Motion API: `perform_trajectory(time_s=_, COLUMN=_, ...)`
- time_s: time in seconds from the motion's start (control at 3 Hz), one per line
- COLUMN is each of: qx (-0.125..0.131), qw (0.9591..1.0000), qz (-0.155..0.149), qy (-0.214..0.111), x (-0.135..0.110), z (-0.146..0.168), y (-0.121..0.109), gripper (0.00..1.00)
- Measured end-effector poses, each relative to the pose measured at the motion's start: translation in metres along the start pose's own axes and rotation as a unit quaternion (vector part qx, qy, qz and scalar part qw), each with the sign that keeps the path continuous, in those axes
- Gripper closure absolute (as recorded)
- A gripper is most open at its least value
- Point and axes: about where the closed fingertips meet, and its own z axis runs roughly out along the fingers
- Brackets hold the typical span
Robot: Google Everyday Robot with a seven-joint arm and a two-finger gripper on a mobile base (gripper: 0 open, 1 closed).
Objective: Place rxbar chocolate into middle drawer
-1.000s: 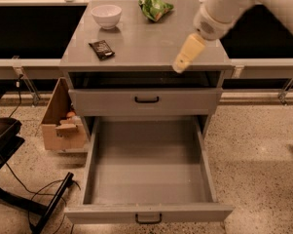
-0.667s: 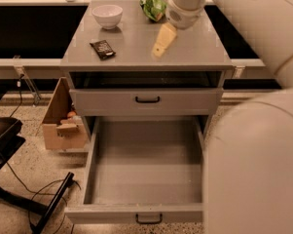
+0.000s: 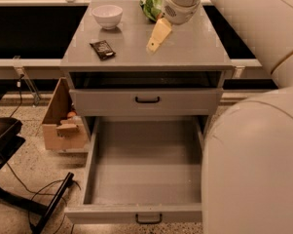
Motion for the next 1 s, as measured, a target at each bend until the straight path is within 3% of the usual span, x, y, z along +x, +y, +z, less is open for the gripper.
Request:
perform_trajectory(time_s=0.33, qx=0.014, qw=0.9983, qz=0.032, qy=-0.046, x=-0.044, z=0.029, y=-0.011, gripper=0.0)
perform_trajectory(time_s=0.67, qx=0.02, qw=0.9911, qz=0.063, qy=-0.115, x=-0.089, z=0.047, y=-0.026, gripper=0.0)
perform_trajectory(time_s=1.0, qx=0.004, qw=0.9784, qz=0.093, qy=-0.185, x=-0.131, z=0.064, y=-0.033, gripper=0.0)
